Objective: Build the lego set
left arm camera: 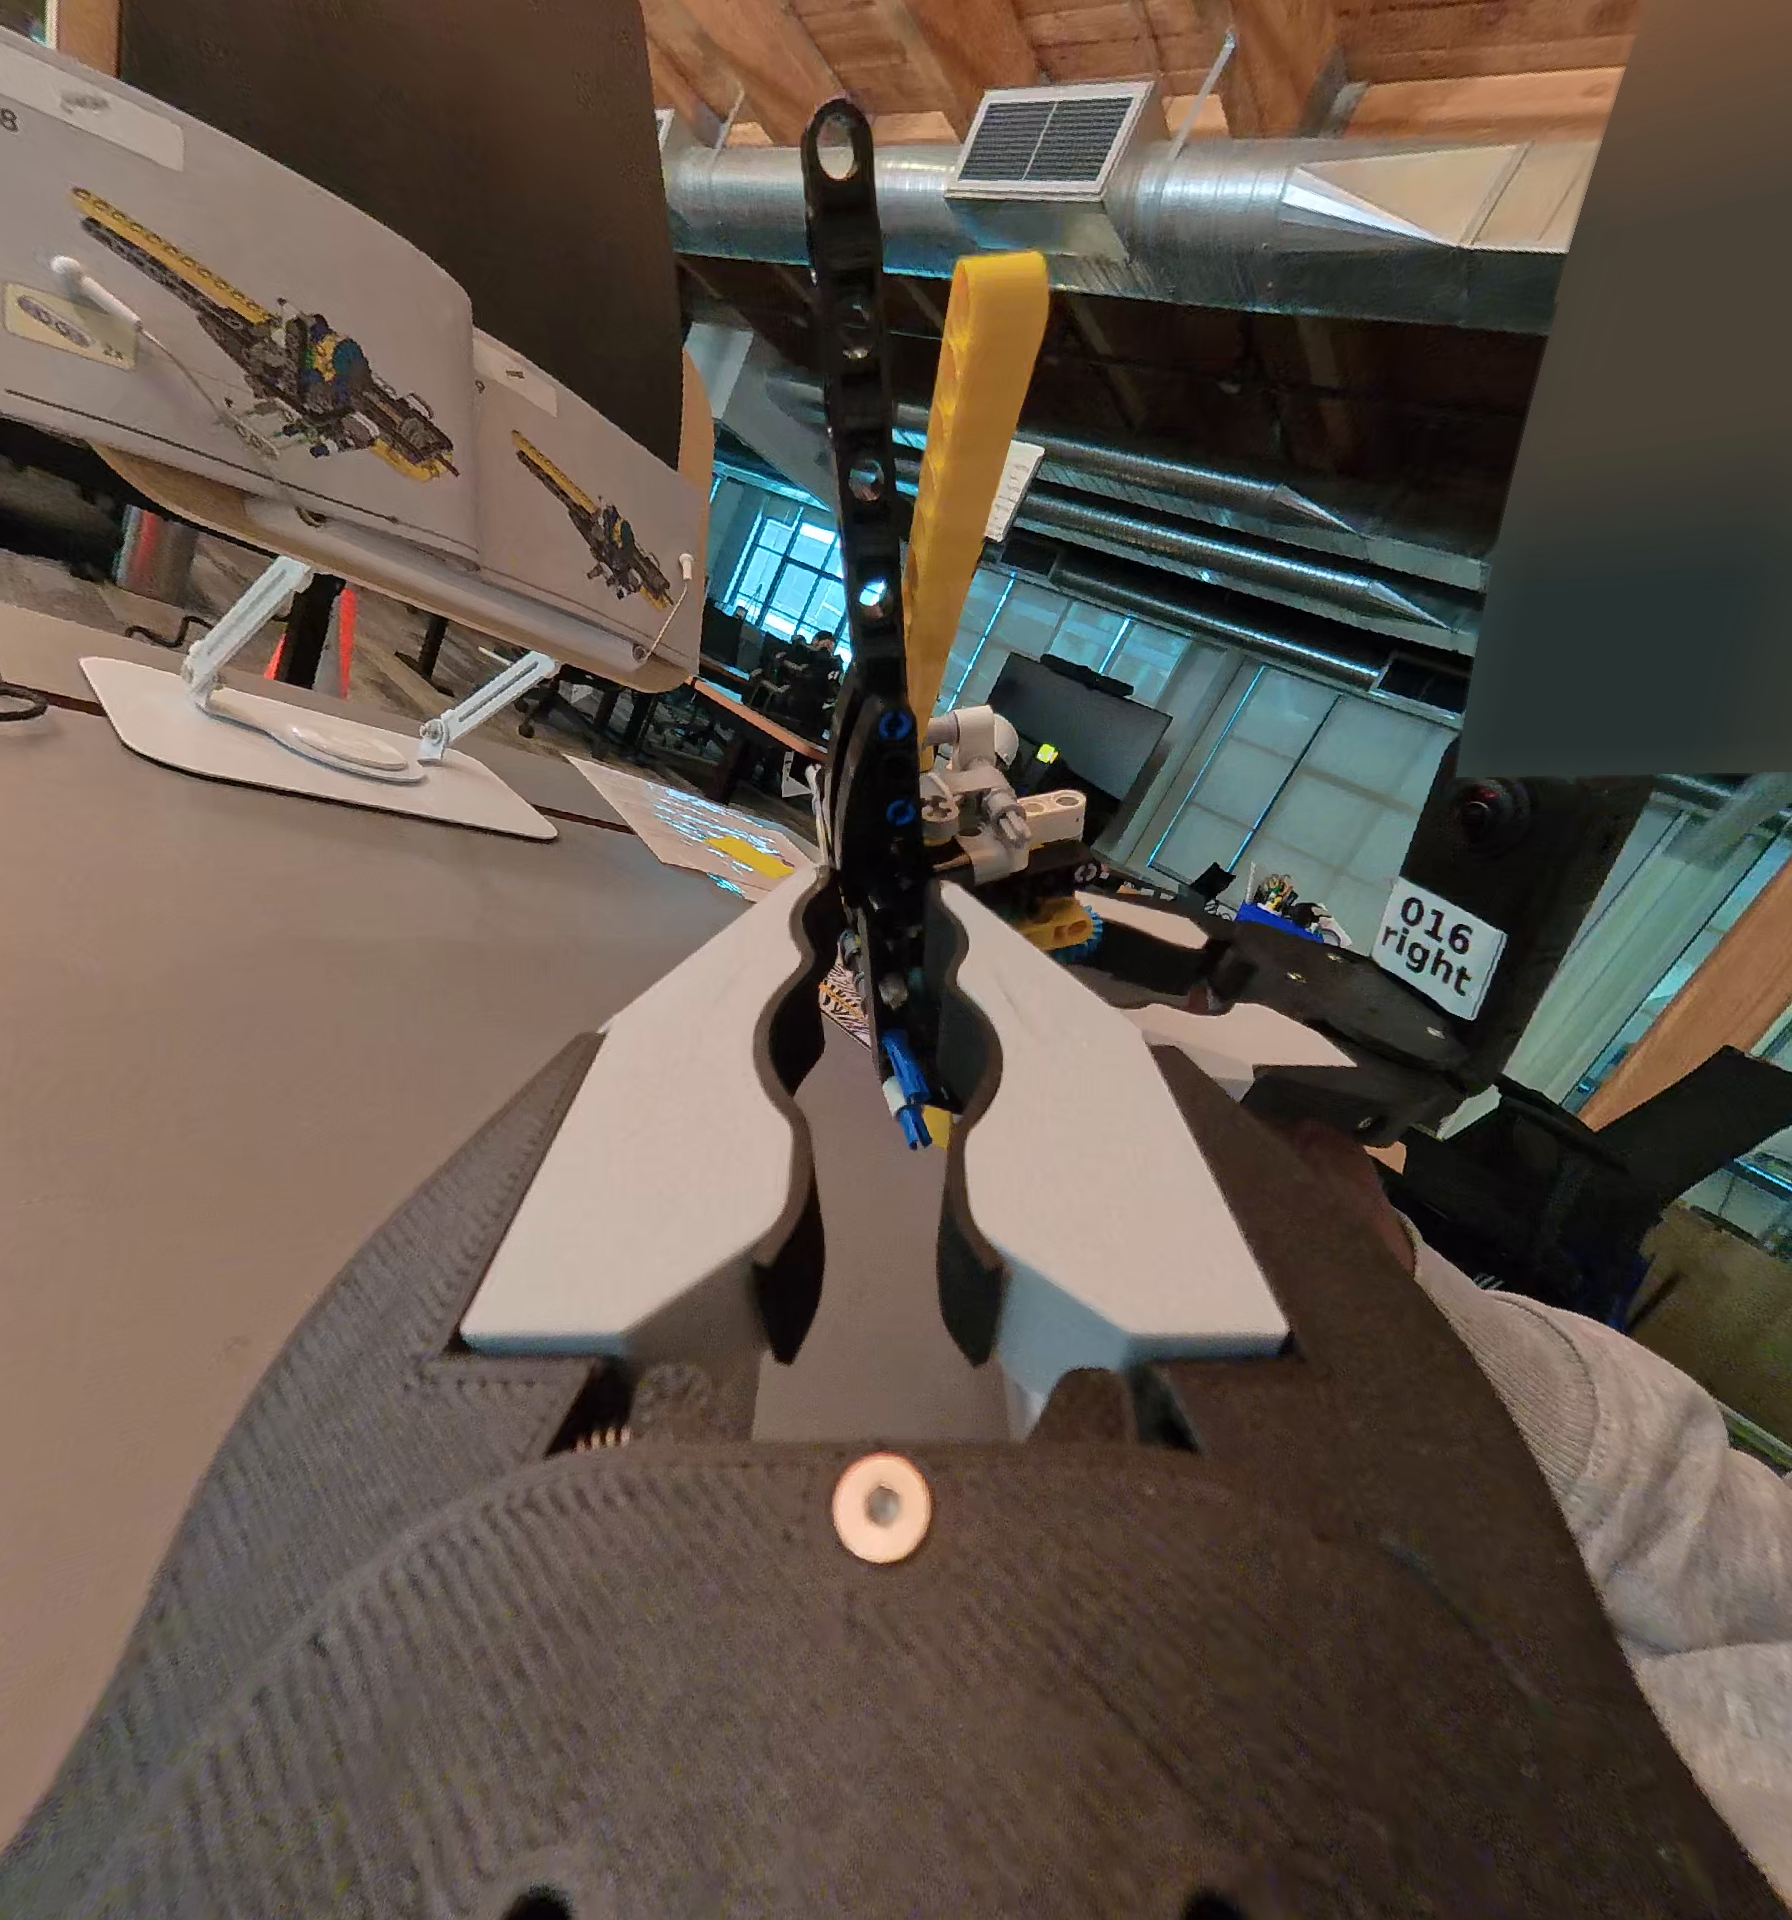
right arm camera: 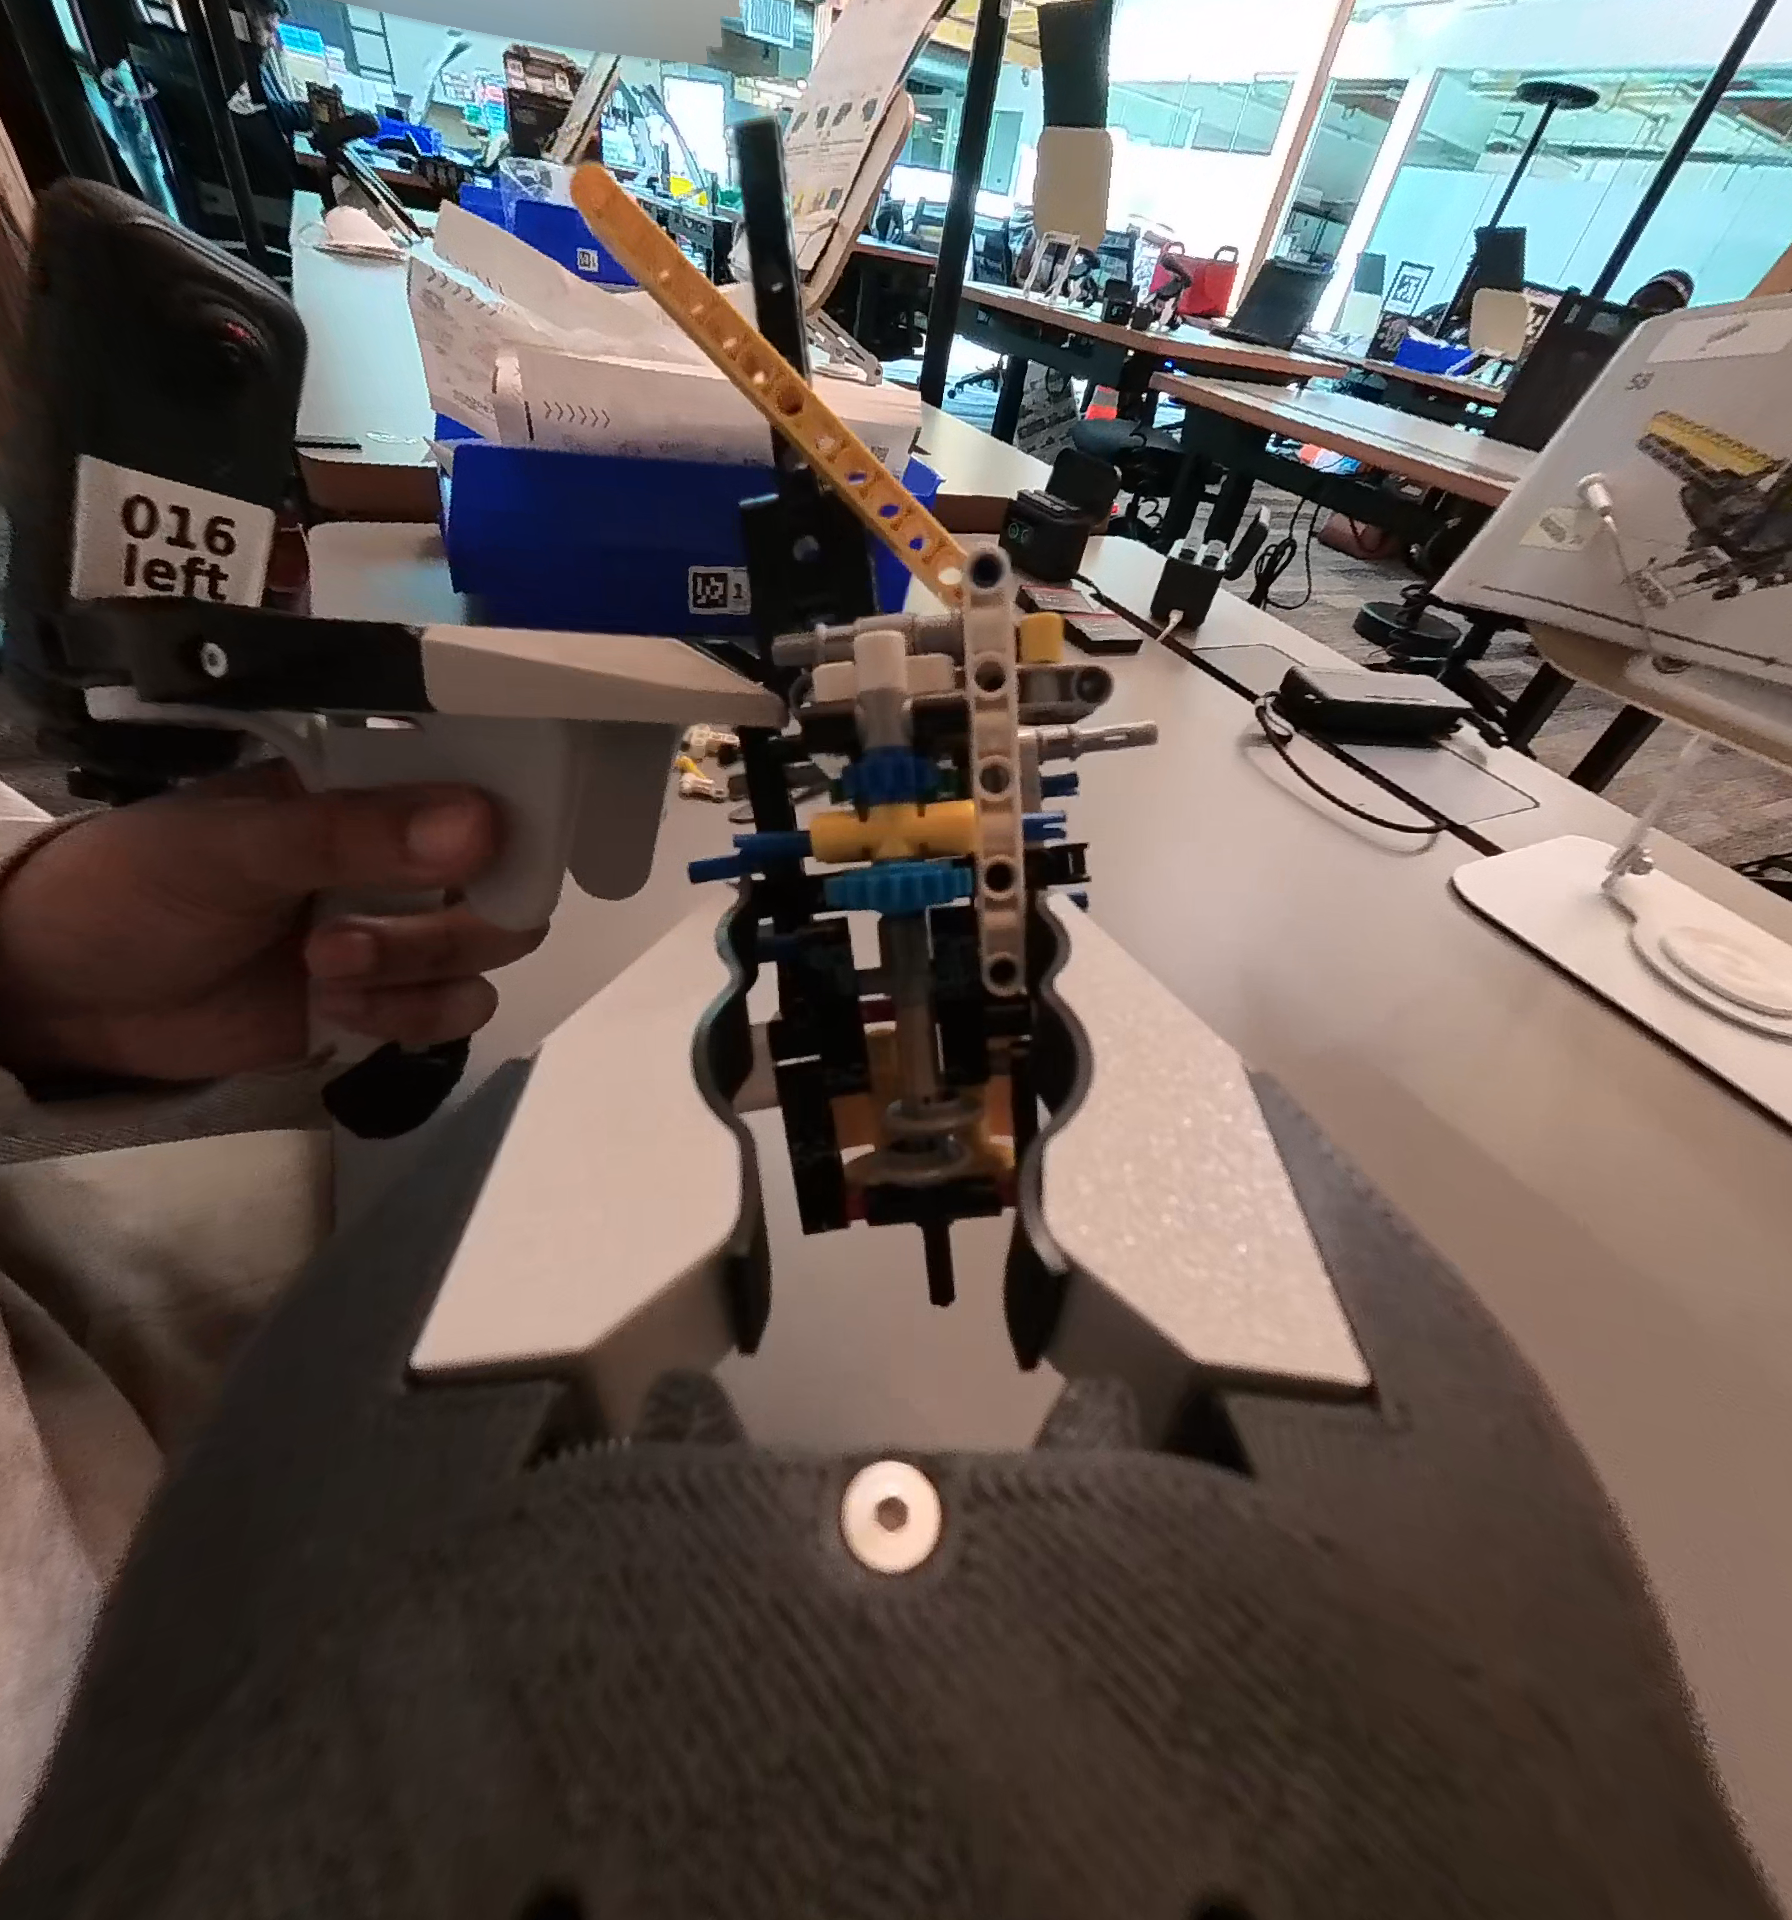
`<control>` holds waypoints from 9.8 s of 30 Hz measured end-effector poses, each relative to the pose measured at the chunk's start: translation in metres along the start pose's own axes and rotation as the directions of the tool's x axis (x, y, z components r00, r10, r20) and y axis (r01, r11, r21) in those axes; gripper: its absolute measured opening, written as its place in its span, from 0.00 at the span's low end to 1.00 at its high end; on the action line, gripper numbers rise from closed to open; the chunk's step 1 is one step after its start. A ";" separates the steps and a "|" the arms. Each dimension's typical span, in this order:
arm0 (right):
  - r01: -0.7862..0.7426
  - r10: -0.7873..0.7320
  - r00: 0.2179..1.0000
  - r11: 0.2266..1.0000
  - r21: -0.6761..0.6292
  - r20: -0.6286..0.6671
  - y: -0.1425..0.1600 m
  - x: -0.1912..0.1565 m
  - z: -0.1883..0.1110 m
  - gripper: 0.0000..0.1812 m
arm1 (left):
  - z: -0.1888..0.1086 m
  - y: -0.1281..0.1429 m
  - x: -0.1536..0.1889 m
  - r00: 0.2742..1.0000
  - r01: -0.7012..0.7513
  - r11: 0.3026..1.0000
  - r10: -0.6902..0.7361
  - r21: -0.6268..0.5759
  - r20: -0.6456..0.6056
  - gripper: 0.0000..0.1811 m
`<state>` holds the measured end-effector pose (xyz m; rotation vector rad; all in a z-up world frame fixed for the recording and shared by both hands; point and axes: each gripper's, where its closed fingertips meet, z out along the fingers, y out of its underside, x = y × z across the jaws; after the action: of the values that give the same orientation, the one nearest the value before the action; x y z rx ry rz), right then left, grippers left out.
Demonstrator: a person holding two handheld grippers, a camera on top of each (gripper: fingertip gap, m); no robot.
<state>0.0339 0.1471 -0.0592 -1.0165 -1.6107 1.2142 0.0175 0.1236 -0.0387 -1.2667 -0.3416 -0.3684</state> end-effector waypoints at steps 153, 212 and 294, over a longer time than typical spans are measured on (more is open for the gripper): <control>-0.656 0.248 0.445 0.744 0.125 0.860 -0.046 -0.056 -0.065 0.28 | -0.021 -0.023 0.090 0.887 0.000 0.993 0.054 0.117 -0.459 0.38; -0.565 0.298 0.454 0.825 0.013 0.840 -0.030 -0.068 -0.051 0.28 | -0.014 -0.020 0.085 0.953 -0.054 0.997 0.066 0.050 -0.297 0.24; -0.548 0.323 0.505 0.836 0.009 0.800 -0.022 -0.059 -0.047 0.27 | -0.014 -0.011 0.075 0.938 0.097 0.995 -0.085 0.018 -0.335 0.26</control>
<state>0.0939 0.1003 -0.0392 -0.7703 -1.7623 2.4313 0.0802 0.1007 0.0008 -1.1326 -0.1157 -0.6446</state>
